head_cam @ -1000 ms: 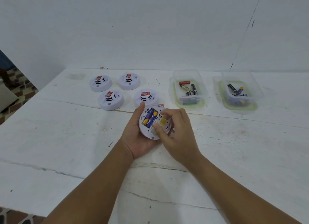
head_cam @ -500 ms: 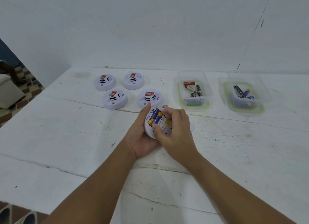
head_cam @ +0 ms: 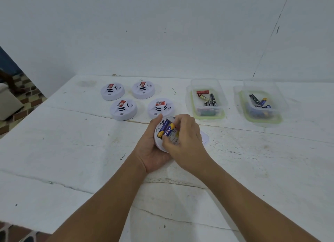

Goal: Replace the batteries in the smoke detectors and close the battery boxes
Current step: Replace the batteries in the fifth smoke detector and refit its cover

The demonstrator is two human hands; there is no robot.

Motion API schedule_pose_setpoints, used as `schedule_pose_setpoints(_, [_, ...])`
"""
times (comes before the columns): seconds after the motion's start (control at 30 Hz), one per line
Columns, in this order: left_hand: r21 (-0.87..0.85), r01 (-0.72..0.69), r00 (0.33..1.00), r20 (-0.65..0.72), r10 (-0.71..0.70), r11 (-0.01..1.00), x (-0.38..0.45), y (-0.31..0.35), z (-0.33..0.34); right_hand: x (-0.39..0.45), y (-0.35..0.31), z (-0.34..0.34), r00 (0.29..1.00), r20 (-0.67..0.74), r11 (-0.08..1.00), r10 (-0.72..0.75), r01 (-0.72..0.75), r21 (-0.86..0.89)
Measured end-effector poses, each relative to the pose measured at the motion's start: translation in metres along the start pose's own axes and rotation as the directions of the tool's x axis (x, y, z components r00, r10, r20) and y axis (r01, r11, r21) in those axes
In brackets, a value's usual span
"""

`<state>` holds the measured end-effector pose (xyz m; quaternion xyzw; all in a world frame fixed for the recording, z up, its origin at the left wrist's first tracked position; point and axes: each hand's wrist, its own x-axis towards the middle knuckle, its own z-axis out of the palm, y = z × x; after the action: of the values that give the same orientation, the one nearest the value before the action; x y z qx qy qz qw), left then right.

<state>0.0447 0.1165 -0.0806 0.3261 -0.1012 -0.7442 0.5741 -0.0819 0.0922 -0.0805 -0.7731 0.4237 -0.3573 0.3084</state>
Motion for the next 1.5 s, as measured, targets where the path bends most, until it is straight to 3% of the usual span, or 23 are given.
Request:
schedule_pose_setpoints(0.23, [0.006, 0.011, 1.0, 0.011, -0.011, 1.0, -0.002, -0.001, 0.003, -0.003, 0.0, -0.004, 0.983, -0.171, 0.994, -0.061, 0.075, 0.079])
schedule_pose_setpoints(0.43, [-0.001, 0.0, 1.0, 0.029, 0.0, 1.0, 0.0, -0.001, 0.004, 0.001, -0.007, -0.007, 0.985, -0.143, 0.983, -0.093, 0.114, 0.146])
schedule_pose_setpoints(0.57, [0.002, -0.003, 0.999, 0.043, 0.003, 1.0, 0.0, -0.001, 0.002, 0.001, -0.01, -0.014, 0.977, -0.196, 0.894, 0.083, 0.014, 0.448])
schedule_pose_setpoints(0.63, [0.005, -0.008, 0.999, 0.036, 0.007, 1.0, 0.0, -0.001, 0.003, 0.004, -0.008, -0.015, 0.963, -0.213, 0.871, 0.165, -0.04, 0.49])
schedule_pose_setpoints(0.87, [0.015, -0.003, 1.0, -0.005, 0.003, 1.0, 0.001, 0.0, 0.001, -0.005, -0.01, -0.004, 0.993, -0.014, 0.943, 0.118, -0.108, 0.315])
schedule_pose_setpoints(1.0, [0.038, -0.004, 1.0, -0.03, 0.005, 0.999, 0.002, 0.0, 0.001, -0.002, -0.009, 0.002, 0.998, -0.006, 0.992, 0.069, -0.068, 0.102])
schedule_pose_setpoints(1.33, [0.013, -0.007, 1.0, -0.017, 0.007, 1.0, 0.002, -0.001, 0.001, -0.001, -0.012, 0.001, 0.999, 0.005, 0.998, 0.053, -0.053, 0.039])
schedule_pose_setpoints(1.43, [0.01, 0.006, 1.0, -0.003, -0.006, 1.0, 0.001, -0.001, 0.002, 0.002, -0.011, -0.002, 1.0, 0.007, 1.0, 0.009, -0.009, 0.024])
schedule_pose_setpoints(1.5, [0.001, 0.025, 1.0, 0.005, -0.025, 1.0, 0.001, 0.0, 0.002, 0.003, -0.006, -0.006, 0.998, -0.01, 0.995, -0.064, 0.063, -0.076])
